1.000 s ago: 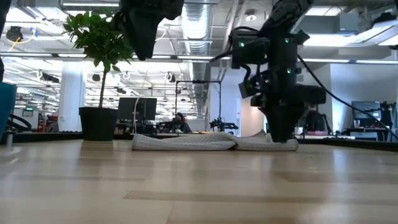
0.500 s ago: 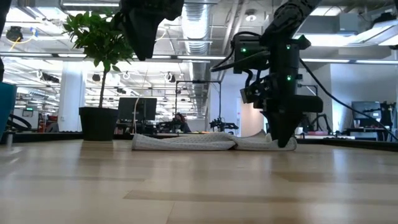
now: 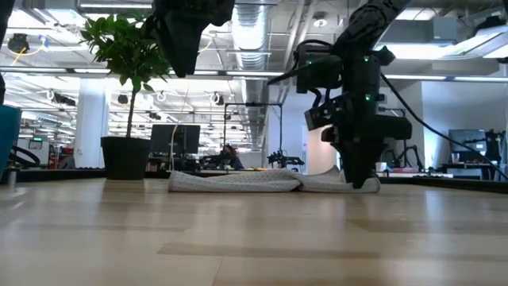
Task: Fold microfiber towels
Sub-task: Fold the gray microfiber towel
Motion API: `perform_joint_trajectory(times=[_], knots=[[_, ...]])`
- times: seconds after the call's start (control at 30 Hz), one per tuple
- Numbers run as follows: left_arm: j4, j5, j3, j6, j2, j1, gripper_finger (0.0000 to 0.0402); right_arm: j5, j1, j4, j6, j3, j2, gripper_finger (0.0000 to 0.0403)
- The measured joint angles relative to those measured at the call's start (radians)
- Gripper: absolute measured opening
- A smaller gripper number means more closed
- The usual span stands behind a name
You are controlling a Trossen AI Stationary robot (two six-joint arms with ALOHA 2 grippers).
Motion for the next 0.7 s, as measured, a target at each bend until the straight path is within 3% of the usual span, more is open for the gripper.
perform_joint_trajectory(times=[0.37, 0.47, 0.57, 0.7], knots=[[-0.001, 0.024, 0.0, 0.001, 0.0, 0.0, 0.0131, 0.01, -0.005, -0.001, 0.01, 0.01, 0.073, 0.0105], [-0.001, 0.026, -0.001, 0.006, 0.0, 0.0, 0.0131, 0.044, 0.009, -0.004, 0.007, 0.019, 0.057, 0.0077], [-0.002, 0.026, -0.001, 0.006, 0.0, 0.0, 0.0131, 0.119, 0.007, -0.014, -0.009, 0.051, 0.046, 0.0022], [-0.002, 0.031, -0.001, 0.006, 0.0, 0.0, 0.0131, 0.153, -0.007, -0.007, -0.094, 0.154, 0.032, 0.0014]])
